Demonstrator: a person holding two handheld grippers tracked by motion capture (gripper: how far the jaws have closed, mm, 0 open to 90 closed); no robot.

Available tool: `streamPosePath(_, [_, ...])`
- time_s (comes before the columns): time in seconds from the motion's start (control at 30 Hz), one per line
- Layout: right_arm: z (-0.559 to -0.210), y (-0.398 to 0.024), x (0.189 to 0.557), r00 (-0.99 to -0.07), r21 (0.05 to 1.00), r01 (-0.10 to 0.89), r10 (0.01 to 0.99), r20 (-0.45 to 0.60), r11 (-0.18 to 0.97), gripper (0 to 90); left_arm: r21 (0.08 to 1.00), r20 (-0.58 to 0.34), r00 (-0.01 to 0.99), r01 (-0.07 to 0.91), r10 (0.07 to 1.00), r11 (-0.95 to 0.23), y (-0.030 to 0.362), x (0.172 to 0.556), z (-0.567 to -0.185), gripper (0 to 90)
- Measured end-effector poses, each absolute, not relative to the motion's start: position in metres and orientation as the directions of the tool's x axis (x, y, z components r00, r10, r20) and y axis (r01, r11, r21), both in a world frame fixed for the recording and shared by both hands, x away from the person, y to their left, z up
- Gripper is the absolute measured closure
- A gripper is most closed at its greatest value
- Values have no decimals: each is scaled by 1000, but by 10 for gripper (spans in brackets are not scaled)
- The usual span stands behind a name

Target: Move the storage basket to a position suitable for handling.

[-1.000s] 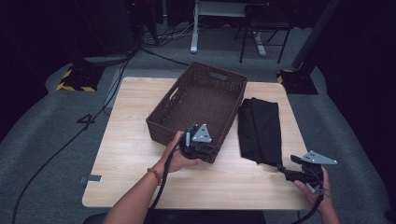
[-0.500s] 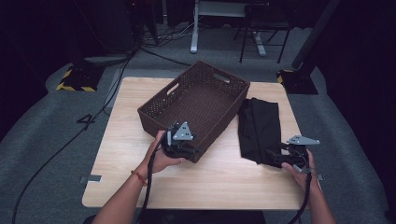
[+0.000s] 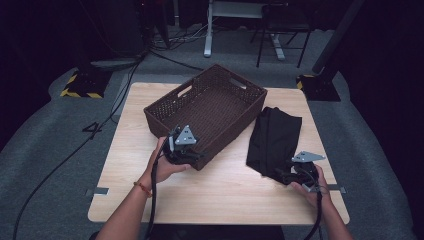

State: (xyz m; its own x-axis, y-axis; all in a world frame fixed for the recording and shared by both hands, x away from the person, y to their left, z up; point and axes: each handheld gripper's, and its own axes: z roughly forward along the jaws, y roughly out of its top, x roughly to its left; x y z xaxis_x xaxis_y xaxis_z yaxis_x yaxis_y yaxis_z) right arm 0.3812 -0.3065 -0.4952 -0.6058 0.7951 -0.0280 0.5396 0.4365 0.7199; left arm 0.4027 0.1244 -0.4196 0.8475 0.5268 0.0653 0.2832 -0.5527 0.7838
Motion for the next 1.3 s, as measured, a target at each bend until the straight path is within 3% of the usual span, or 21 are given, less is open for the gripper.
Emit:
streamPosePath(0.23, [-493, -283, 364, -606, 707, 552, 795, -23, 441, 413, 789, 58, 825, 307, 563, -532, 137, 404, -420, 408])
streamPosePath(0.4, [-492, -261, 350, -650, 693, 543, 759, -10, 474, 308, 814, 57, 819, 293, 571, -501, 138, 399, -415, 405])
streamPosePath(0.5, [-487, -257, 347, -673, 707, 533, 740, 21, 465, 299, 830, 56, 829, 272, 557, -488, 135, 396, -409, 393])
streamPosePath(0.7, [-457, -268, 341, -694, 789, 444, 720, 3, 424, 295, 822, 49, 832, 281, 552, -496, 122, 398, -410, 377])
streamPosePath(0.87, [-449, -294, 357, -634, 811, 431, 772, -41, 396, 340, 811, 31, 831, 304, 556, -499, 115, 403, -415, 387])
streamPosePath(1.0, [-466, -304, 379, -614, 769, 465, 786, -76, 438, 361, 801, 35, 832, 308, 554, -514, 112, 407, -420, 499])
streamPosePath(1.1, [-483, -301, 388, -638, 743, 492, 769, -48, 454, 373, 808, 6, 848, 308, 530, -502, 115, 411, -422, 671])
streamPosePath(1.3, [-497, -285, 382, -705, 731, 478, 709, -12, 488, 424, 802, 16, 879, 274, 477, -531, 109, 412, -422, 745])
